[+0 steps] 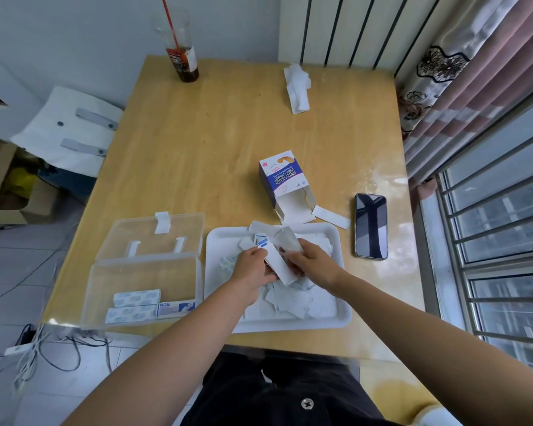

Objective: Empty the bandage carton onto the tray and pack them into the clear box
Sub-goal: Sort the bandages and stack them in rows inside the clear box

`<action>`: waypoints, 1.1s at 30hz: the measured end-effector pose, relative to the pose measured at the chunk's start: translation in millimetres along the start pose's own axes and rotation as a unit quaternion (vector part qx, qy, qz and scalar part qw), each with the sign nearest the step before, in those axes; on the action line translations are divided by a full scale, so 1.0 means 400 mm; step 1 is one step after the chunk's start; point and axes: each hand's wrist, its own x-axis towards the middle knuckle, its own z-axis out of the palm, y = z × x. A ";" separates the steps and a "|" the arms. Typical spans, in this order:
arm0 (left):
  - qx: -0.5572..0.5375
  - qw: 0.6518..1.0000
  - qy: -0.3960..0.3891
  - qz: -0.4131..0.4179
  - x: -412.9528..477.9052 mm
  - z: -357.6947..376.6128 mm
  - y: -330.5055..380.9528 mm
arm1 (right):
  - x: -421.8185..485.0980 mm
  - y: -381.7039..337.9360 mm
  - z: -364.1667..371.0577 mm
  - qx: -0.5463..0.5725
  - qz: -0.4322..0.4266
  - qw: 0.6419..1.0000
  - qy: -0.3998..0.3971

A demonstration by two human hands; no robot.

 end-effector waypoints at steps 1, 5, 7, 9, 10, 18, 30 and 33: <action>0.001 1.000 -0.011 -0.001 -0.004 0.000 0.000 | -0.001 0.000 0.006 -0.020 -0.004 1.000 -0.001; 0.005 1.000 -0.016 0.003 -0.011 -0.005 -0.009 | -0.013 -0.010 0.030 0.014 0.006 1.000 -0.016; -0.009 1.000 -0.007 0.000 -0.007 -0.014 -0.014 | -0.014 -0.018 0.038 0.051 0.009 0.999 -0.008; -0.027 1.000 -0.011 -0.001 -0.007 -0.022 -0.015 | -0.006 -0.017 0.045 0.028 0.001 1.000 0.004; -0.035 0.999 -0.016 0.001 -0.009 -0.025 -0.013 | -0.003 -0.015 0.049 0.011 -0.004 1.000 0.007; -0.044 0.998 -0.017 0.030 -0.008 -0.056 -0.021 | 0.012 -0.012 0.058 0.016 0.004 1.000 0.005; 0.038 0.996 0.073 0.032 0.027 -0.085 -0.041 | 0.014 -0.005 0.052 -0.020 0.013 0.998 0.058; 0.066 0.990 0.116 0.037 0.048 -0.101 -0.050 | 0.009 0.007 0.050 -0.095 -0.009 0.993 0.076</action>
